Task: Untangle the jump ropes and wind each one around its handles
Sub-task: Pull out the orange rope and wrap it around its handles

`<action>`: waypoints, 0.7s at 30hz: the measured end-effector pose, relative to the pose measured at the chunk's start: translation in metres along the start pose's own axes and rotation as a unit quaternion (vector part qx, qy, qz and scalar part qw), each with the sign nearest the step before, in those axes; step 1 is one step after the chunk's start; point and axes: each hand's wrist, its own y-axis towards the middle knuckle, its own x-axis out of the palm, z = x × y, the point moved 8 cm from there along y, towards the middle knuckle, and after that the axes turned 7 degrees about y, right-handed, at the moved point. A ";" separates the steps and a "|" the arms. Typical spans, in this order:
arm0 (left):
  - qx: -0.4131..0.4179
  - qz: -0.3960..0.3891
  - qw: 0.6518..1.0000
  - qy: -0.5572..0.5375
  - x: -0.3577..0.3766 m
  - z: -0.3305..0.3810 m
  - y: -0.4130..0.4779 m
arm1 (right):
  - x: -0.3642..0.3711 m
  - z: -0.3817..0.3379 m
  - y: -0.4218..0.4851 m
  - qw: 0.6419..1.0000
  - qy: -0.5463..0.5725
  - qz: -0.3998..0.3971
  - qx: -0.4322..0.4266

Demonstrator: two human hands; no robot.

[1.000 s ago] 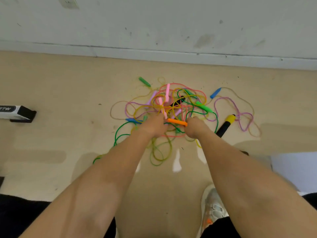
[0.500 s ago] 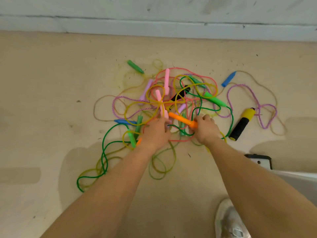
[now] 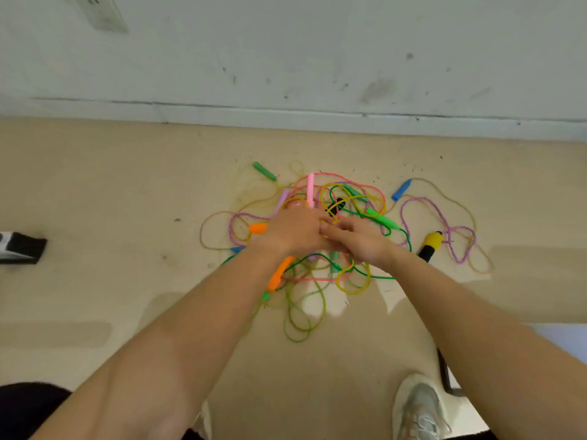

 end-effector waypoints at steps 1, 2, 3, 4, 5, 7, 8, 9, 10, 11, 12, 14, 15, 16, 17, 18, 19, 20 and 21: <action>-0.011 0.008 1.000 -0.010 -0.020 -0.007 -0.007 | -0.002 -0.007 -0.011 1.000 0.022 -0.011 0.007; -0.028 0.019 0.999 -0.022 -0.039 -0.016 -0.016 | -0.008 -0.012 -0.022 0.999 0.035 -0.010 0.013; -0.043 0.036 0.998 -0.040 -0.060 -0.025 -0.025 | -0.015 -0.019 -0.034 0.999 0.036 -0.003 0.012; -0.057 0.052 0.995 -0.063 -0.079 -0.035 -0.034 | -0.022 -0.026 -0.044 1.000 0.023 0.007 0.008; -0.065 0.069 0.991 -0.092 -0.097 -0.044 -0.045 | -0.029 -0.034 -0.055 1.000 0.003 0.016 0.000; -0.075 0.093 0.979 -0.164 -0.123 -0.057 -0.065 | -0.040 -0.050 -0.073 0.999 -0.045 0.029 -0.009; -0.076 0.105 0.972 -0.196 -0.133 -0.061 -0.073 | -0.045 -0.058 -0.080 0.997 -0.075 0.035 -0.013; -0.078 0.117 0.966 -0.216 -0.142 -0.063 -0.083 | -0.048 -0.064 -0.085 0.994 -0.103 0.036 -0.010; -0.083 0.126 0.962 -0.229 -0.147 -0.064 -0.093 | -0.049 -0.070 -0.090 0.992 -0.124 0.033 -0.002; -0.088 0.123 0.957 -0.248 -0.149 -0.063 -0.101 | -0.048 -0.075 -0.094 0.992 -0.127 0.026 0.009; -0.091 0.109 0.952 -0.272 -0.147 -0.059 -0.108 | -0.045 -0.081 -0.099 0.994 -0.105 0.019 0.016; -0.092 0.073 0.947 -0.299 -0.137 -0.045 -0.122 | -0.038 -0.104 -0.109 1.000 0.014 0.021 -0.004; -0.087 0.061 0.944 -0.311 -0.132 -0.033 -0.129 | -0.034 -0.120 -0.115 0.995 0.098 0.023 -0.024; -0.070 0.054 0.938 -0.336 -0.128 -0.018 -0.136 | -0.030 -0.135 -0.121 0.982 0.184 0.020 -0.043; -0.046 0.049 0.926 -0.371 -0.124 -0.001 -0.141 | -0.026 -0.150 -0.125 0.962 0.266 0.010 -0.058; -0.015 0.038 0.918 -0.394 -0.119 0.018 -0.144 | -0.022 -0.162 -0.128 0.941 0.330 -0.004 -0.067; 0.013 0.022 0.917 -0.398 -0.114 0.034 -0.145 | -0.017 -0.172 -0.129 0.923 0.378 -0.018 -0.071; 0.028 0.008 0.923 -0.384 -0.105 0.044 -0.143 | -0.013 -0.178 -0.128 0.908 0.412 -0.028 -0.071; 0.030 0.003 0.930 -0.365 -0.097 0.050 -0.141 | -0.010 -0.183 -0.128 0.895 0.439 -0.032 -0.069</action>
